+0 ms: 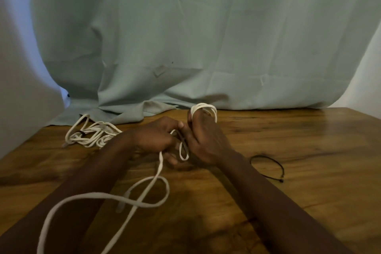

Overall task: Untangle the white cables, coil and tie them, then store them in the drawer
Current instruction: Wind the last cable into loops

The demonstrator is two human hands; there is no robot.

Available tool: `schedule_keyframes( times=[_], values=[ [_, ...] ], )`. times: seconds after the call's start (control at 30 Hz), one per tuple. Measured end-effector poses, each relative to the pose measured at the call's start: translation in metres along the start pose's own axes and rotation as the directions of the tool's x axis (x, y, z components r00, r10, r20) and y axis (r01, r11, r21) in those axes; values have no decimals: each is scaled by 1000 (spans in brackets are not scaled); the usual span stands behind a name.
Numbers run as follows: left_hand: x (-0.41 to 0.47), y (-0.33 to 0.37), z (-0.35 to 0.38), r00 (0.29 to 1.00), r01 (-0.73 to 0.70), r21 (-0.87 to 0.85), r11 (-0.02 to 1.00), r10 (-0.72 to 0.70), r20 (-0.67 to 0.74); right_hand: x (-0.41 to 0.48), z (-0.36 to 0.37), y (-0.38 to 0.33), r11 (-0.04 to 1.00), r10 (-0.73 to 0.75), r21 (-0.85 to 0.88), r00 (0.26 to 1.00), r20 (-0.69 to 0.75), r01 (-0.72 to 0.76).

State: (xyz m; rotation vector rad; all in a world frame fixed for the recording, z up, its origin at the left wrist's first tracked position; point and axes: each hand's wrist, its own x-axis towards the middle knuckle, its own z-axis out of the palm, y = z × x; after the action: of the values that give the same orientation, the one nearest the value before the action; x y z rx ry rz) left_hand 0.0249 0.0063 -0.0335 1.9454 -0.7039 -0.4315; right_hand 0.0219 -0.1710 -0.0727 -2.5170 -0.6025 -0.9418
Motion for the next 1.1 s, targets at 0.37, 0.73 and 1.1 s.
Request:
schedule_keyframes(
  times=[0.37, 0.73, 1.1],
  values=[
    [-6, -8, -25, 998, 64, -125, 990, -64, 6, 3, 3, -6, 991, 126, 51, 987, -95, -122],
    [11, -18, 14, 959, -243, 248, 938, 270, -84, 3, -2, -3, 395, 705, 833, 709, -5, -387],
    [-4, 8, 8, 992, -91, -111, 990, 99, 76, 2, 0, 29, 805, 593, 283, 680, -431, -522]
  ],
)
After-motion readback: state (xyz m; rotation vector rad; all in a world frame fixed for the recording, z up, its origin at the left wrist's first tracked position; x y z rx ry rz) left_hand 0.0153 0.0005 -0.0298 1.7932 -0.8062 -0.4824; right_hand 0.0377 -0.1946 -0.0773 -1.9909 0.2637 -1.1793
